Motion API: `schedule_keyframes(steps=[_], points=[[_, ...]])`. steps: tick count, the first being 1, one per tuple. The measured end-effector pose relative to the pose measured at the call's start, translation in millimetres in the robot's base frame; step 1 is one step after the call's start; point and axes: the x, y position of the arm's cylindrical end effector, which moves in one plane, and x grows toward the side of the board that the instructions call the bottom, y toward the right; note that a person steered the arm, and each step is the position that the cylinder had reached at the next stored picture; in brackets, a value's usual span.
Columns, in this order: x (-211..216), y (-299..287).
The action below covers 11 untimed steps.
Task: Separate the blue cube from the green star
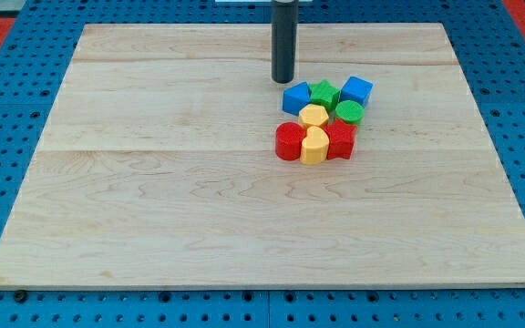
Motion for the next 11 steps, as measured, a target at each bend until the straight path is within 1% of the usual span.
schedule_keyframes(steps=[3,4,5,6,7,8,9,11], points=[[1,113],[9,145],[34,150],[4,127],[-7,79],[14,65],[15,79],[19,149]])
